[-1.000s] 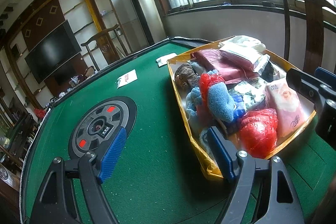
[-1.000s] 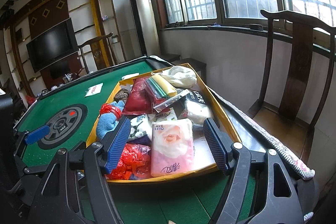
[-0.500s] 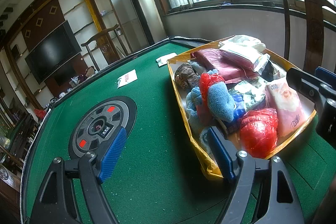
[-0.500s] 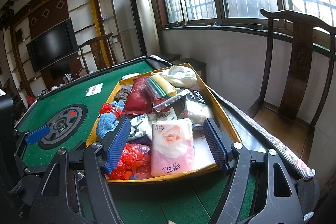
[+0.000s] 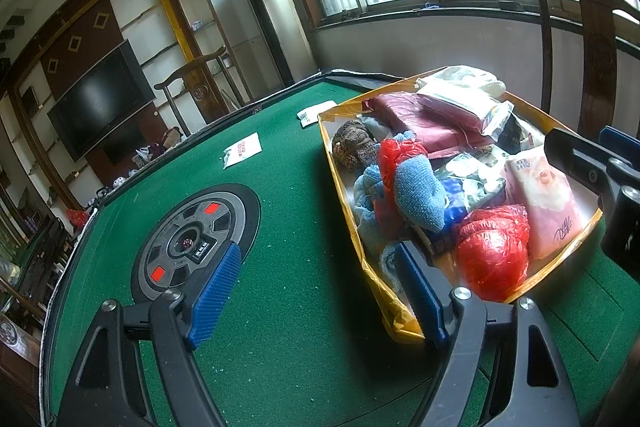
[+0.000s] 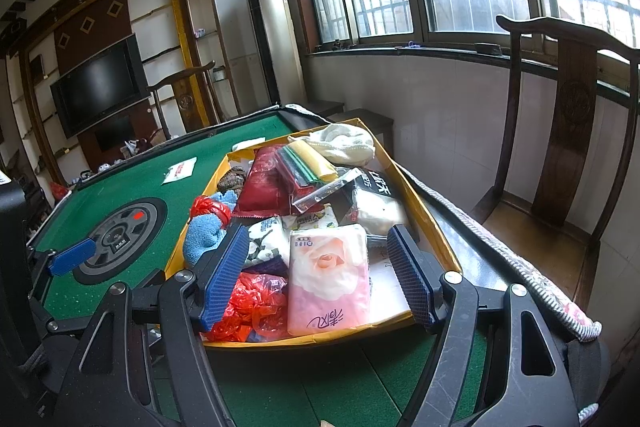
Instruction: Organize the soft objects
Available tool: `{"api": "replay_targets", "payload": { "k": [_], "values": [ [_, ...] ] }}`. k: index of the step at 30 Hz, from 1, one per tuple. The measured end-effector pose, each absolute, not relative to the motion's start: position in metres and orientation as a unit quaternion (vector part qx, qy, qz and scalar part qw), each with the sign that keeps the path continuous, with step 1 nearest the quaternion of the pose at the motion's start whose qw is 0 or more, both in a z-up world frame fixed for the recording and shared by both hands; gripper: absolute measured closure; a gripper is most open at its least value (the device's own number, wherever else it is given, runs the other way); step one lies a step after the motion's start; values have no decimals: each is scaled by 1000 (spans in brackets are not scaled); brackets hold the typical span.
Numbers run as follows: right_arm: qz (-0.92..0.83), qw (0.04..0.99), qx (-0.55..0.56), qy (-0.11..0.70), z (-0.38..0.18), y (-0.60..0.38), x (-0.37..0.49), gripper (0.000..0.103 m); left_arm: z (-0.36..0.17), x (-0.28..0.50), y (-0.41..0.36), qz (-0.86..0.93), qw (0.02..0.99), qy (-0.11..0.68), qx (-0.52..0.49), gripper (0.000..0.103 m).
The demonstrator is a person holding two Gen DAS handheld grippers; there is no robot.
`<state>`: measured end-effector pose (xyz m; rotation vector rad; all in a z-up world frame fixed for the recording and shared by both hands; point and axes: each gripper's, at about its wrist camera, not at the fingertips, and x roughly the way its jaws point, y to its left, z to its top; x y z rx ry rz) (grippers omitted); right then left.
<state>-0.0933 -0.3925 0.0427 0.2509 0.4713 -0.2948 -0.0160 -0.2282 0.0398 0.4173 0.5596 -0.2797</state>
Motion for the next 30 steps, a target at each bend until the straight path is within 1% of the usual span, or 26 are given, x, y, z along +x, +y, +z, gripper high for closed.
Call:
{"api": "replay_targets", "payload": {
  "k": [30],
  "values": [
    [-144, 953, 127, 234, 41, -392, -93, 31, 40, -21, -226, -134, 928, 269, 218, 23]
  ]
}}
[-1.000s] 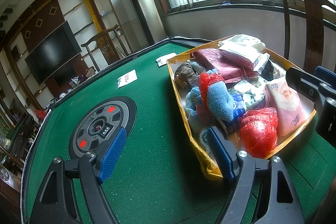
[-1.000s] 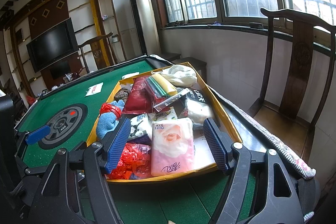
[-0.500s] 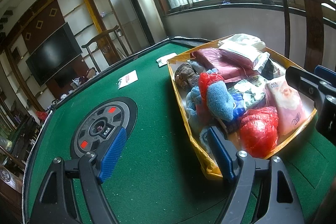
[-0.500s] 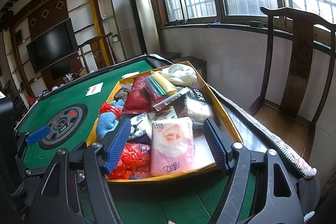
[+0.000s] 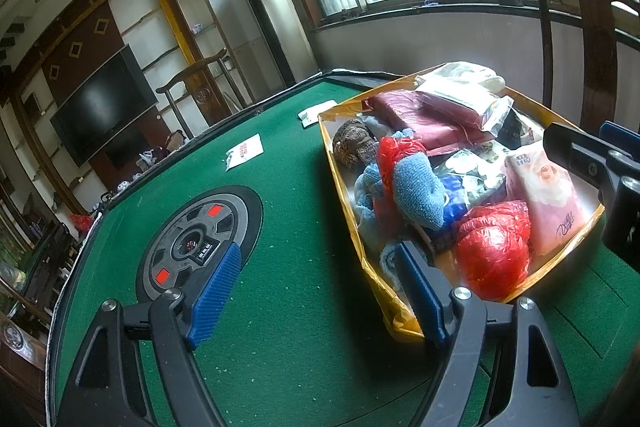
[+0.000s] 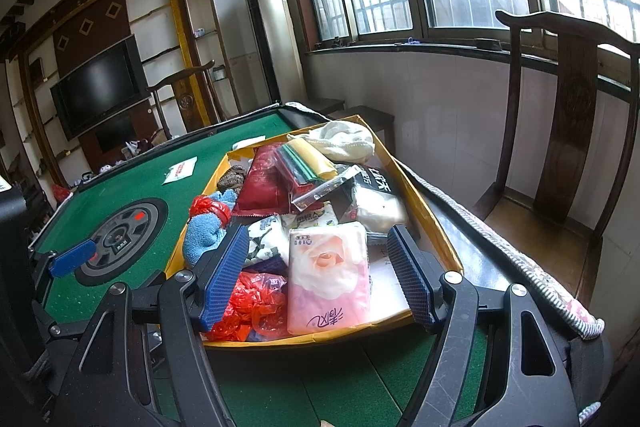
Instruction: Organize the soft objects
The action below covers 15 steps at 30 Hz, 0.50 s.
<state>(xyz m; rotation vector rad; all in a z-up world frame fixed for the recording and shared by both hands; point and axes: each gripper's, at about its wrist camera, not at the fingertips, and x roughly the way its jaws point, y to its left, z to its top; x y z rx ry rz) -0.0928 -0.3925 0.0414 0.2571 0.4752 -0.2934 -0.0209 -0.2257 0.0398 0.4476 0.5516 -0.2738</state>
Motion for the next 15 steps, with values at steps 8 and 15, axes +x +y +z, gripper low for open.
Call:
{"api": "replay_targets", "payload": {
  "k": [8, 15],
  "values": [
    [-144, 953, 127, 234, 42, -393, -93, 31, 40, -21, -227, -133, 928, 269, 220, 23],
    [-144, 953, 129, 235, 40, -391, -95, 31, 42, -24, -226, -132, 928, 264, 227, 23]
  ]
}}
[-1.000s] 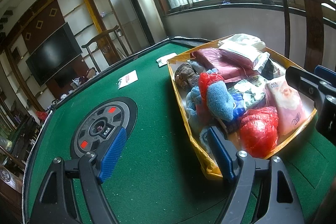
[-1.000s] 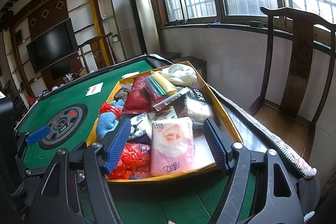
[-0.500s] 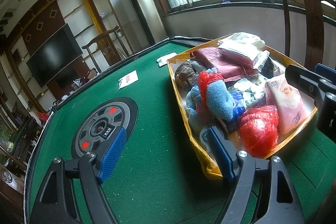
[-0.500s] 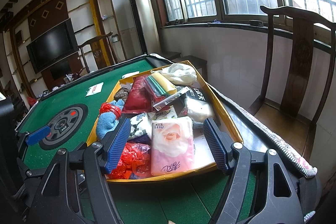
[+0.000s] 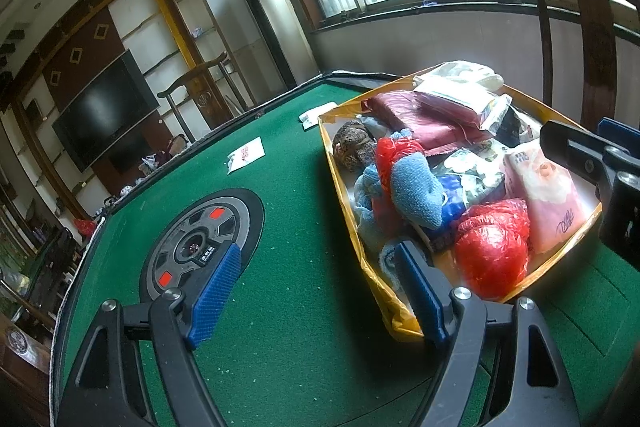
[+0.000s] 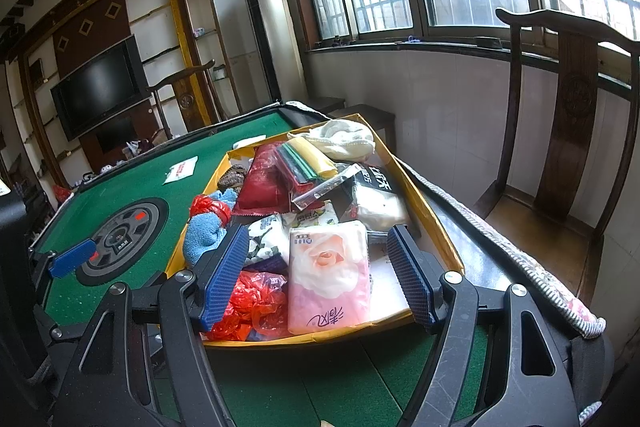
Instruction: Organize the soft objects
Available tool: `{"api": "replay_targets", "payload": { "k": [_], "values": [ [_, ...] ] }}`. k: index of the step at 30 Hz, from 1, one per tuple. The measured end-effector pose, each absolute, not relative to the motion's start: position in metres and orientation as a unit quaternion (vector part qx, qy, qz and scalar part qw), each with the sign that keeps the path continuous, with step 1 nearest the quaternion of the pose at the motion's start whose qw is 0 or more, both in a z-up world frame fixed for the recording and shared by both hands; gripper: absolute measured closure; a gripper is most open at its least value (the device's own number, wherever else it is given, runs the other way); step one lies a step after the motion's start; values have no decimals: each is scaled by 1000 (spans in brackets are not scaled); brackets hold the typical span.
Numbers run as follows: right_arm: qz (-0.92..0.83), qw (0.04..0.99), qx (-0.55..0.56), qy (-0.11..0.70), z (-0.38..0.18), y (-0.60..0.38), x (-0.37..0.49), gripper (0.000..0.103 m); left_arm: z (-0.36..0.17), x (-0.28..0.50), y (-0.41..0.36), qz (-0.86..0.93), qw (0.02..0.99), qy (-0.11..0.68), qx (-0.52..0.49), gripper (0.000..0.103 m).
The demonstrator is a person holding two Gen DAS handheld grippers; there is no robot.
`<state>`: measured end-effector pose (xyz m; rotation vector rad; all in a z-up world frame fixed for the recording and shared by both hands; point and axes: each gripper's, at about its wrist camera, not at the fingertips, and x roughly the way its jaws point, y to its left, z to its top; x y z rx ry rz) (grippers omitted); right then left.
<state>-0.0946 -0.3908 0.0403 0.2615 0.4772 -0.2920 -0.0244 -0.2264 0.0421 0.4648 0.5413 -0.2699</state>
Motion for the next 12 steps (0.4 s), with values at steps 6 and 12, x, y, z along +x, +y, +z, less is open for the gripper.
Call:
{"api": "replay_targets", "payload": {
  "k": [6, 12],
  "values": [
    [-144, 953, 130, 235, 41, -392, -95, 31, 41, -24, -227, -142, 921, 277, 233, 23],
    [-143, 952, 132, 236, 40, -390, -95, 31, 44, -26, -224, -139, 926, 264, 229, 23]
  ]
}}
